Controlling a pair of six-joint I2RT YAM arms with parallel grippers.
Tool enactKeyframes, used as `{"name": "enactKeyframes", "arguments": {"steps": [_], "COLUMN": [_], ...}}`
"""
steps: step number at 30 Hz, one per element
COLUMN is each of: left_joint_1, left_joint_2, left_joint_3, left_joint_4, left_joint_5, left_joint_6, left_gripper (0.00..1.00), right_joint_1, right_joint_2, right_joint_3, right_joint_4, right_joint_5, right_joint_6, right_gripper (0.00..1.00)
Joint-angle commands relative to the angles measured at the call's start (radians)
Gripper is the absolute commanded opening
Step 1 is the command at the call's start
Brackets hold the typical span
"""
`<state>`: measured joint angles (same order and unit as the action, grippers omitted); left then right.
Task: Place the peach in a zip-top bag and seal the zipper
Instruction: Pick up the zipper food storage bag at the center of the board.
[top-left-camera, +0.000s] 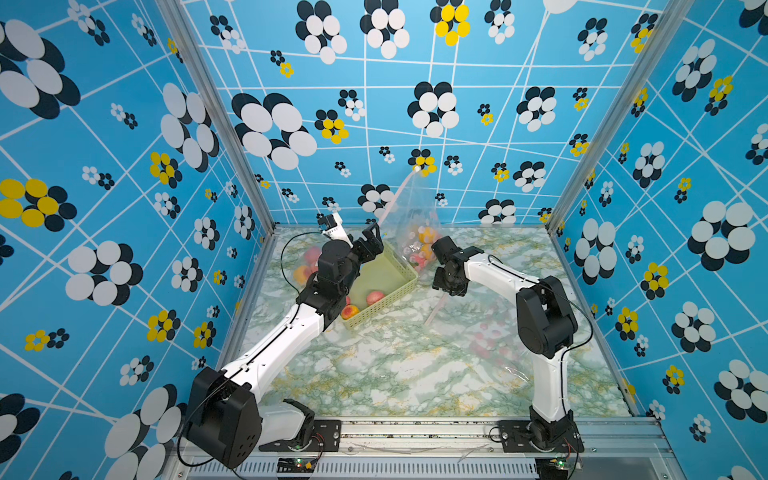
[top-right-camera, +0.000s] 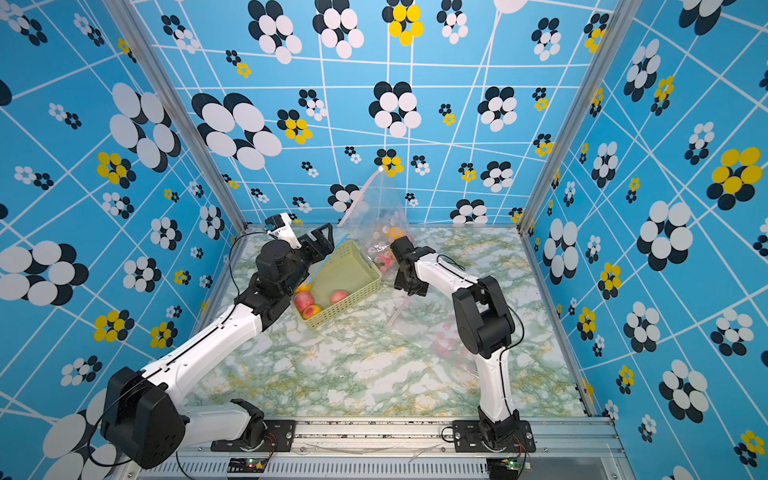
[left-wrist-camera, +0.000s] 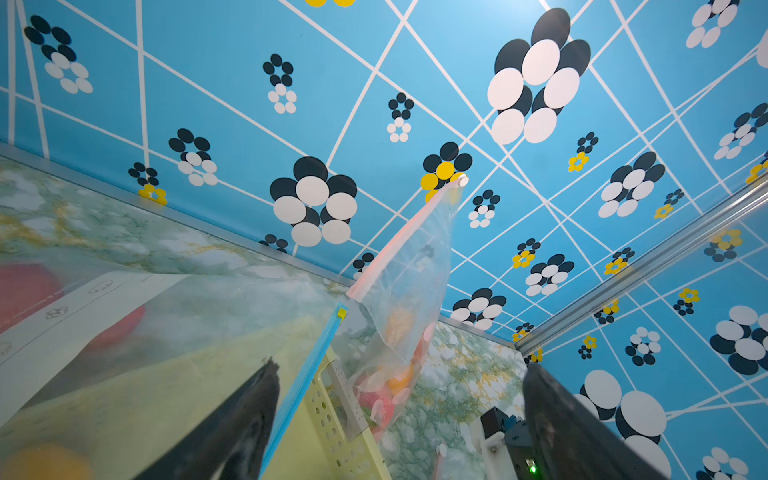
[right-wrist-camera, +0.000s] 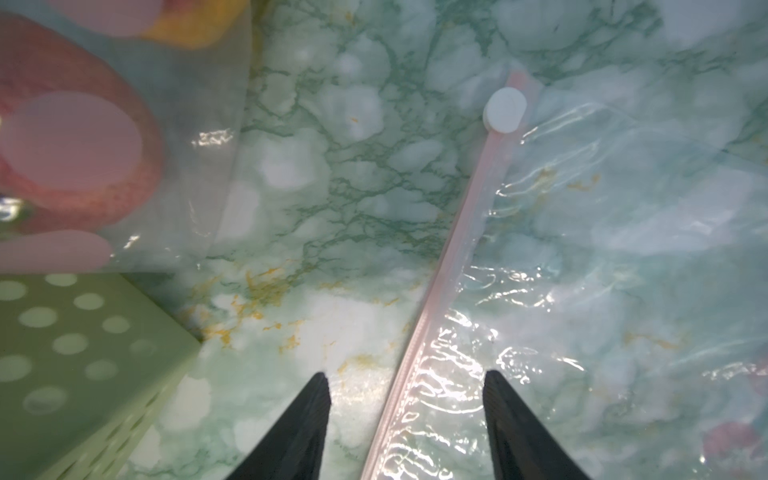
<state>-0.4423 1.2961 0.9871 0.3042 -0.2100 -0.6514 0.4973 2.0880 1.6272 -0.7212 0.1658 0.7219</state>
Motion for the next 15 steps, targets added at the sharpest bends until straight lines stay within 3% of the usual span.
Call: {"name": "enactKeyframes", "arguments": {"steps": [1,11,15], "left_joint_1": [0.010,0.017,0.018], "left_joint_2": [-0.031,-0.053,-0.055], "left_joint_3": [-0.022,-0.047,-0.054], "left_joint_4": [-0.050,-0.079,-0.086], "left_joint_5": [-0.006,-0.006,-0.009], "left_joint_6": [0.007,0.013,0.008], "left_gripper": [0.97,0.99,0.99], "right_joint_1": [0.007,0.006,0.004], "right_joint_2": [0.039,0.075,0.070], "right_joint_3": [0.033,-0.007,-0.066], "right_joint_4": [-0.018,-0.003,0.026], "right_joint_5": [-0.006,-0.006,-0.027], "right_joint_6": [0.016,0.024,0.034], "right_gripper": [0.57,0.48,0.39]}}
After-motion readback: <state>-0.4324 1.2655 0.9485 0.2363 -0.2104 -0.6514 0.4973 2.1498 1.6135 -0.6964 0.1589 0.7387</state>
